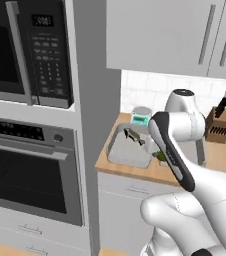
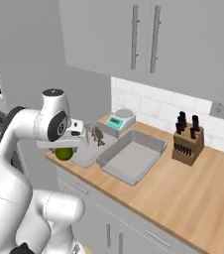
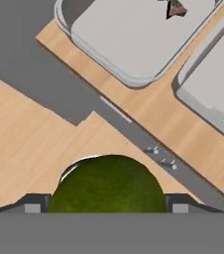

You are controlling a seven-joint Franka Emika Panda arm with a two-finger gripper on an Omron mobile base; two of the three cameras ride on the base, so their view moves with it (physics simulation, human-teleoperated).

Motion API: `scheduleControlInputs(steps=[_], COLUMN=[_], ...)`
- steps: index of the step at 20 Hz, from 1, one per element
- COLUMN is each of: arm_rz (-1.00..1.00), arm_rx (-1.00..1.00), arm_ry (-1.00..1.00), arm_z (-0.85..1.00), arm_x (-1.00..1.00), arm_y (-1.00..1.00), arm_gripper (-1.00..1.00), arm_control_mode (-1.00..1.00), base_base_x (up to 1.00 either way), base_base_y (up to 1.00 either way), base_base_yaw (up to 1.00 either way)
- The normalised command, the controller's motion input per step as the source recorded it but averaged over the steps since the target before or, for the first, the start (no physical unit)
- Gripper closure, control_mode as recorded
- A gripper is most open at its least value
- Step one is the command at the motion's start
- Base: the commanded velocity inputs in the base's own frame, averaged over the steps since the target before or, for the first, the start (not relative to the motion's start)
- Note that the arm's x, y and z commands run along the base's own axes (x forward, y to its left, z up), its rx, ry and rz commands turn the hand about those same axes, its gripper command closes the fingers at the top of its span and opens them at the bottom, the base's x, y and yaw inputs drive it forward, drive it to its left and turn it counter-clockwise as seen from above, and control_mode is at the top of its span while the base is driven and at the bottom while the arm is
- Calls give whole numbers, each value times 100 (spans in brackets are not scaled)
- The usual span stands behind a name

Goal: Place one lime and one fish in each tupperware on the nearby counter, to pack two identical lunches.

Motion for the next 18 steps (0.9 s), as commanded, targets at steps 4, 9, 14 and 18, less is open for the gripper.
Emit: scheduleControlInputs(steps=[4,9,14,18], arm_rz=[0,0,0,0], arm_rx=[0,0,0,0], arm_ry=[0,0,0,4], arm_z=[0,0,0,-11], arm_x=[0,0,16,100], arm_y=[0,0,0,14], arm_gripper=[100,100,100,100], arm_control_mode=[100,100,-100,-100], base_base_x=[86,25,9,0], base_base_y=[-14,0,0,0], base_base_yaw=[0,0,0,0])
